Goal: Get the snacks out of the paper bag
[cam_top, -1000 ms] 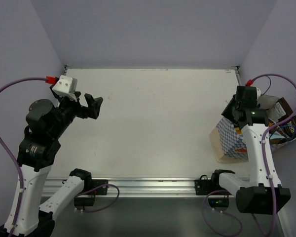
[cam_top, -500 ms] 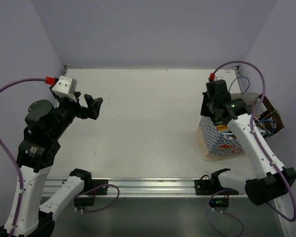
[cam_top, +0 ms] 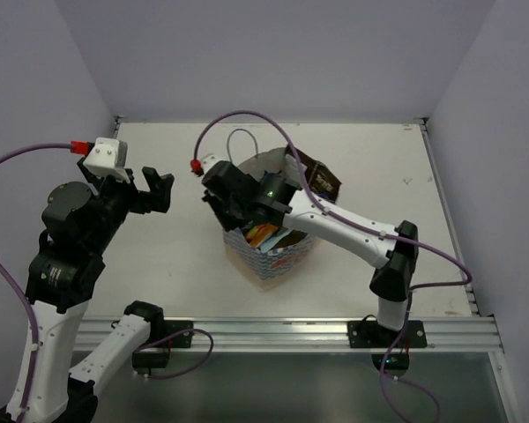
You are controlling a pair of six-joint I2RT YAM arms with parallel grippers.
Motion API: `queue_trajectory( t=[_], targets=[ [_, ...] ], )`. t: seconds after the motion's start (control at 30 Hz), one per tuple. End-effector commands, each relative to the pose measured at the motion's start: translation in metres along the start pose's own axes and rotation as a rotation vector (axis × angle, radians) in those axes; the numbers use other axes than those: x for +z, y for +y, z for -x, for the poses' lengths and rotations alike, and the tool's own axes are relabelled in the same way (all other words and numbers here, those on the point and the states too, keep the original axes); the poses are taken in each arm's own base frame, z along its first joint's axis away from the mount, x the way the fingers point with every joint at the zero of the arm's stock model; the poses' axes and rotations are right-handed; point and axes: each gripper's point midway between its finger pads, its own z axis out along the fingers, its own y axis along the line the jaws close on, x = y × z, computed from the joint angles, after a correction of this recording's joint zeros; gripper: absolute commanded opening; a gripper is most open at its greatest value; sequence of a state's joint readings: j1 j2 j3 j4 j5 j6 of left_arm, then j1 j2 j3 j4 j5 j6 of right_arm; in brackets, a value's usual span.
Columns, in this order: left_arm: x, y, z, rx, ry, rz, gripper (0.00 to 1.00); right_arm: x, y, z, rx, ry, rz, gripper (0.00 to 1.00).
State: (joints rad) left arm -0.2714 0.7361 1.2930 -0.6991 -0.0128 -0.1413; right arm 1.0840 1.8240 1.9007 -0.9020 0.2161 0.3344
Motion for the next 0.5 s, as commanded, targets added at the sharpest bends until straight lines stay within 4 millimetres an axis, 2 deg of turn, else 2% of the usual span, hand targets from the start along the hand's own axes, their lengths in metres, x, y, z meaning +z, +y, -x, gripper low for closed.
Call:
queue_trajectory(
  t=[0.0, 0.07, 0.13, 0.17, 0.23, 0.27, 0.37, 0.4, 0.47],
  targets=[
    [-0.009, 0.01, 0.0, -0.047, 0.007, 0.068, 1.0, -0.02, 0.053, 0.047, -0.069, -0.147, 0.14, 0.0],
    [-0.009, 0.011, -0.008, -0.064, 0.033, 0.078, 1.0, -0.023, 0.07, 0.055, -0.085, -0.17, 0.189, 0.03],
    [-0.01, 0.012, -0.014, -0.078, 0.044, 0.088, 1.0, -0.03, 0.077, 0.062, -0.085, -0.197, 0.221, 0.11],
    [-0.011, 0.012, -0.016, -0.09, 0.043, 0.091, 1.0, -0.039, 0.076, 0.065, -0.088, -0.214, 0.229, 0.25],
    [-0.012, 0.013, -0.017, -0.106, 0.039, 0.095, 1.0, -0.051, 0.072, 0.069, -0.087, -0.237, 0.228, 0.42],
    [-0.011, 0.011, -0.017, -0.119, 0.033, 0.092, 1.0, -0.068, 0.066, 0.076, -0.08, -0.274, 0.222, 0.56],
    [-0.005, 0.004, -0.022, -0.138, 0.049, 0.053, 1.0, -0.087, 0.055, 0.073, -0.075, -0.297, 0.207, 0.71],
    [0.001, 0.002, -0.028, -0.142, 0.073, 0.046, 1.0, -0.103, 0.047, 0.073, -0.067, -0.321, 0.197, 0.77],
    [0.008, -0.004, -0.037, -0.159, 0.118, 0.021, 1.0, -0.117, 0.039, 0.07, -0.058, -0.333, 0.186, 0.79]
  ],
)
